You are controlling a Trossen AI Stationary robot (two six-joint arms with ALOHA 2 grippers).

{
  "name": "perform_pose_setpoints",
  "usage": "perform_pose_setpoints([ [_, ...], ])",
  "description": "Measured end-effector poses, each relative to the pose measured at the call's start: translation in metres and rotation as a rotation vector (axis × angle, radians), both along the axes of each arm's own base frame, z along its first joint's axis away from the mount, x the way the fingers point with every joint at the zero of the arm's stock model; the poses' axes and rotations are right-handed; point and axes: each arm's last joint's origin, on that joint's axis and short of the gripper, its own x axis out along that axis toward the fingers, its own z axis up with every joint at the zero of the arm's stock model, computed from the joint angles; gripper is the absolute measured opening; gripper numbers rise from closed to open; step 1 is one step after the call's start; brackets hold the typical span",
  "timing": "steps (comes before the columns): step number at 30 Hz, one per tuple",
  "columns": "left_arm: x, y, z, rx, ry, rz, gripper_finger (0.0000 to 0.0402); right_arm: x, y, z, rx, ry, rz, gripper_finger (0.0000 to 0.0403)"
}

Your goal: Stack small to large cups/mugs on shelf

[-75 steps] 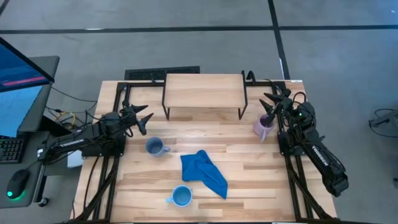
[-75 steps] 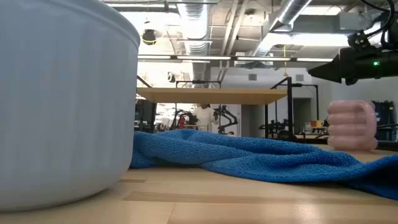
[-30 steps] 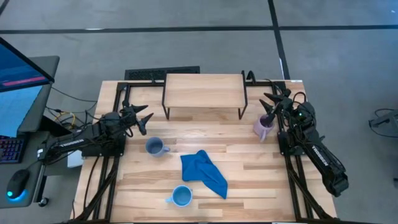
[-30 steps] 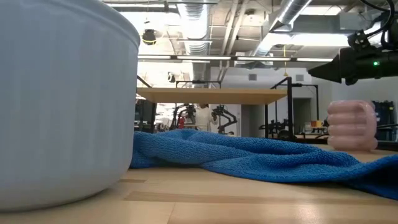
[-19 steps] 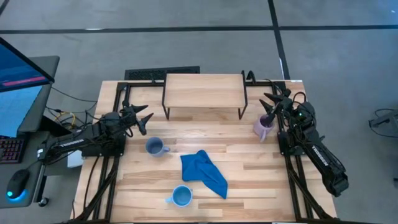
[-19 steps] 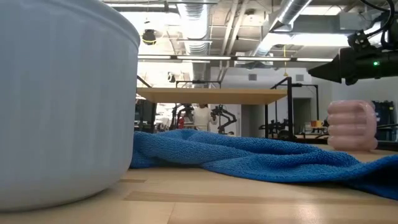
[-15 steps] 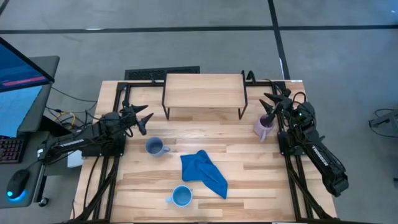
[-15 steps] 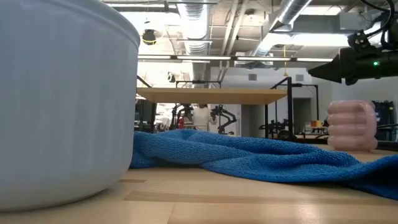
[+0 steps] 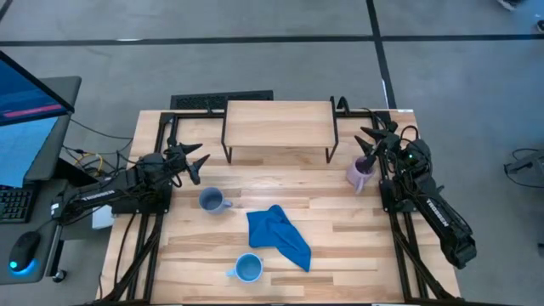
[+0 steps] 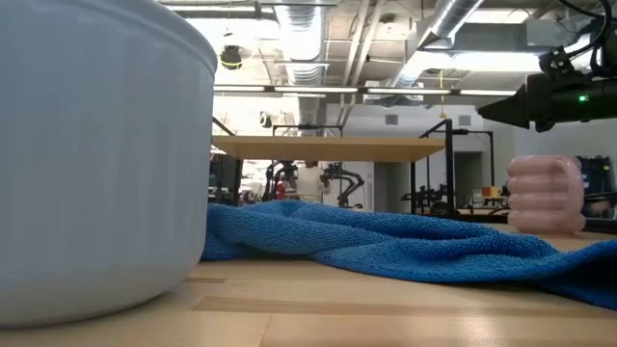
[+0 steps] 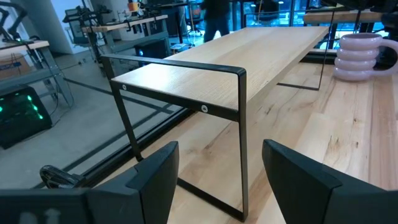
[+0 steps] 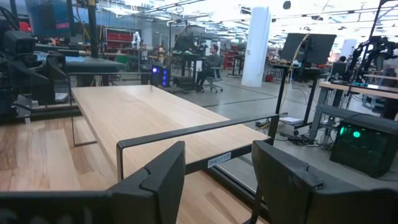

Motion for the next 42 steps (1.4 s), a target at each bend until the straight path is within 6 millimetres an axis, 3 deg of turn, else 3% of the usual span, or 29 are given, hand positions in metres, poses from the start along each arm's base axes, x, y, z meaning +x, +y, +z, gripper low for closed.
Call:
perform_pose_setpoints([
  [37,0.0,0.0,0.0,0.0,0.0,0.0,0.0224,0.0,0.0,0.0,0.001,-0.001,0.0,0.021],
  [42,0.0,0.0,0.0,0.0,0.0,0.0,0.0224,0.0,0.0,0.0,0.096,-0.067,0.007,0.021],
])
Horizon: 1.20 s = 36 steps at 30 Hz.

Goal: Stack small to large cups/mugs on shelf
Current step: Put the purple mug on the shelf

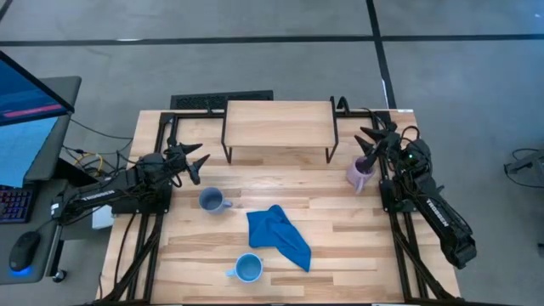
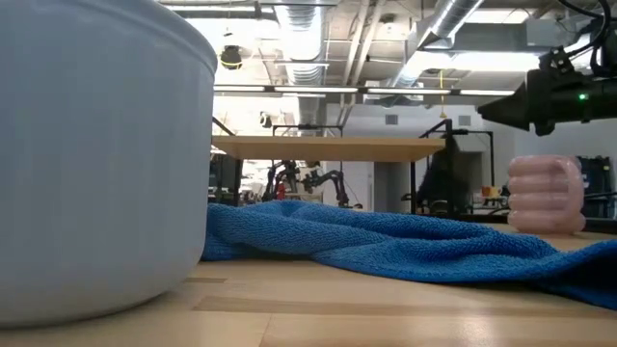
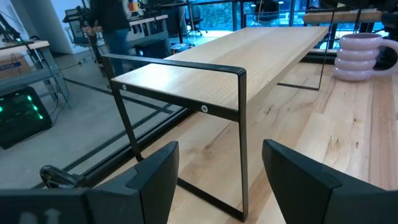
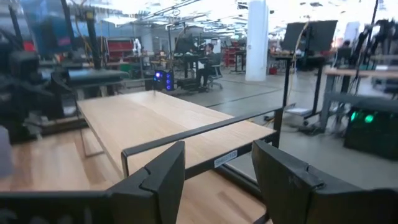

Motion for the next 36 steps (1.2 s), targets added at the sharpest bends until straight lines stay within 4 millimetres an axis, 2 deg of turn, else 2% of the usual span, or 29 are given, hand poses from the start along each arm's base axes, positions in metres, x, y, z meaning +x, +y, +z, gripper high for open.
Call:
perform_pose_setpoints([
  [7,0.0,0.0,0.0,0.0,0.0,0.0,0.0224,0.0,0.0,0.001,0.002,-0.016,0.002,0.021],
  [12,0.0,0.0,0.0,0.0,0.0,0.0,0.0224,0.0,0.001,0.009,-0.07,-0.051,0.005,0.021],
  [17,0.0,0.0,0.0,0.0,0.0,0.0,0.0224,-0.002,0.004,0.022,-0.176,-0.136,0.016,0.021],
  [28,0.001,0.0,0.002,0.009,-0.027,0.0,0.0224,-0.005,0.016,0.056,-0.251,-0.184,0.132,0.021],
  [36,0.001,0.0,0.002,0.011,-0.031,0.0,0.0224,-0.009,0.023,0.08,-0.245,-0.226,0.148,0.021],
])
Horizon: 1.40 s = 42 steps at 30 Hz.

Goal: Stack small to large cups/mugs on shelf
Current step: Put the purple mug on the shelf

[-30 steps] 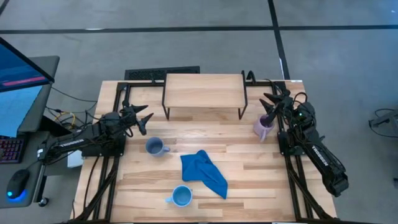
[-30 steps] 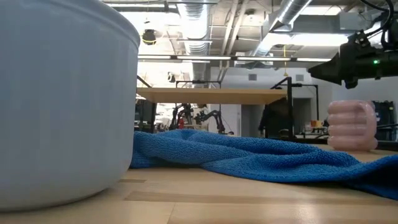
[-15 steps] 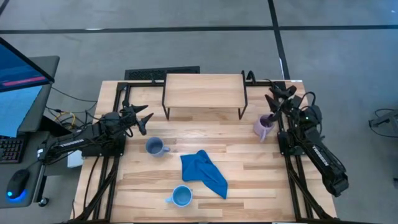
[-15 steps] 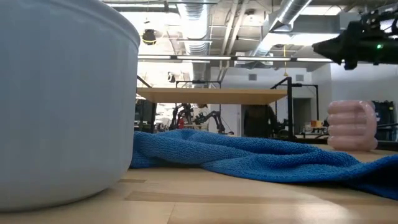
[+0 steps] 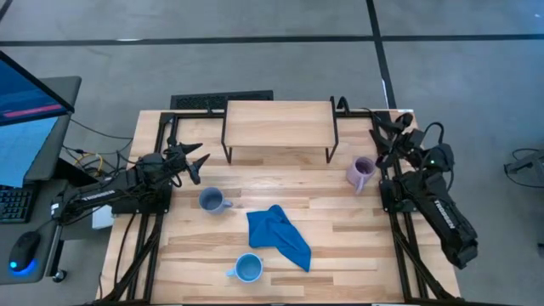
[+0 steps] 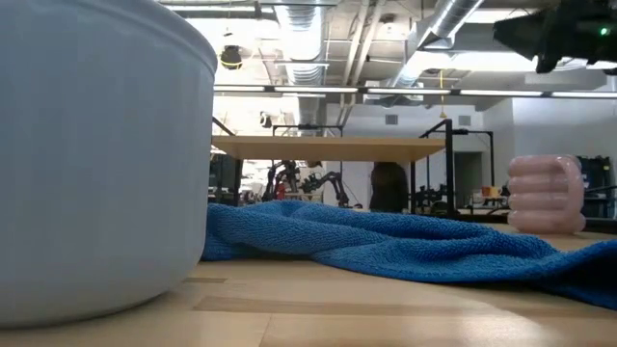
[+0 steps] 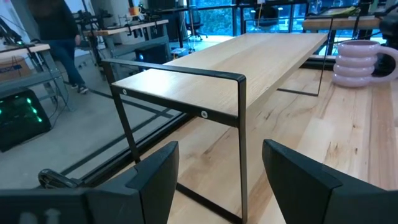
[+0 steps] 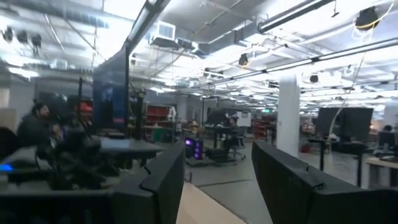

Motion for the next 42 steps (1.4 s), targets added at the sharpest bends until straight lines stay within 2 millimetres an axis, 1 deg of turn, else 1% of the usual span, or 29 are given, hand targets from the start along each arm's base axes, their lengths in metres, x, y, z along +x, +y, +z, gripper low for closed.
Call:
perform_pose_setpoints([
  [8,0.0,0.0,0.0,0.029,0.018,0.002,0.0224,0.001,-0.001,0.025,0.038,0.026,0.037,0.021],
  [13,0.0,0.0,0.001,0.035,0.021,0.001,0.0224,0.004,-0.005,0.045,0.022,0.12,0.032,0.021],
  [17,0.0,0.0,0.001,0.036,0.02,0.001,0.0224,0.008,-0.013,0.055,0.056,0.228,0.013,0.021],
  [20,0.0,0.0,0.001,0.028,0.012,0.002,0.0224,0.012,-0.019,0.06,0.095,0.317,0.007,0.021],
  [25,0.0,0.0,0.001,0.025,0.009,0.002,0.0224,0.015,-0.027,0.07,0.225,0.394,0.022,0.021],
  [29,0.0,0.0,0.001,0.042,0.022,0.0,0.0224,0.018,-0.031,0.071,0.313,0.462,0.039,0.021],
  [34,0.0,0.0,0.002,0.045,0.026,0.0,0.0224,0.024,-0.03,0.074,0.322,0.557,0.069,0.021],
  [38,-0.001,0.0,0.0,0.036,0.049,-0.001,0.0224,0.027,-0.026,0.08,0.331,0.65,0.022,0.021],
  [42,-0.001,0.0,-0.001,0.033,0.054,-0.002,0.0224,0.033,-0.024,0.082,0.39,0.756,-0.046,0.021],
])
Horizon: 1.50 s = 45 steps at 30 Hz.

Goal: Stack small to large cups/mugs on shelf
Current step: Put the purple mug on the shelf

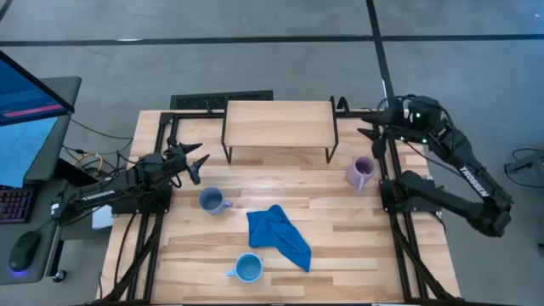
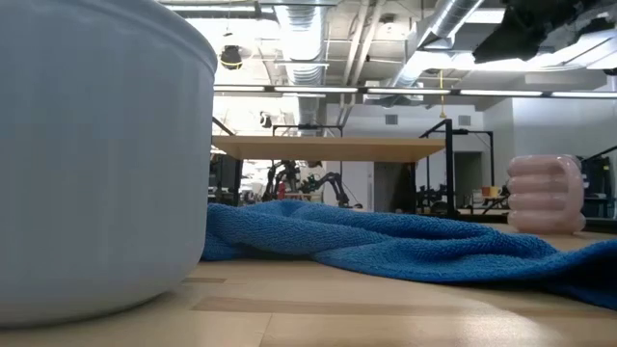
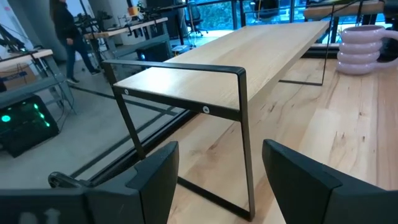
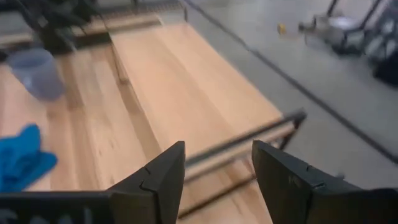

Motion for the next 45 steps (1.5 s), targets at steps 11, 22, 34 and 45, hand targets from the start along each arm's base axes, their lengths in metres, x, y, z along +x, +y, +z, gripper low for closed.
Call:
perform_pose_setpoints([
  [11,0.0,0.0,0.0,-0.002,0.002,0.0,0.0224,0.024,0.004,-0.01,0.302,0.216,-0.036,0.0209],
  [22,0.0,0.0,-0.001,-0.004,0.003,0.0,0.0224,0.046,-0.003,-0.032,0.406,0.466,-0.04,0.0181],
  [34,0.0,0.0,-0.001,-0.004,0.004,0.0,0.0224,0.047,-0.004,-0.047,0.561,0.618,-0.15,0.0166],
  [45,0.0,0.0,-0.001,-0.005,0.005,0.0,0.0224,0.047,-0.006,-0.055,0.648,0.717,-0.297,0.0163],
])
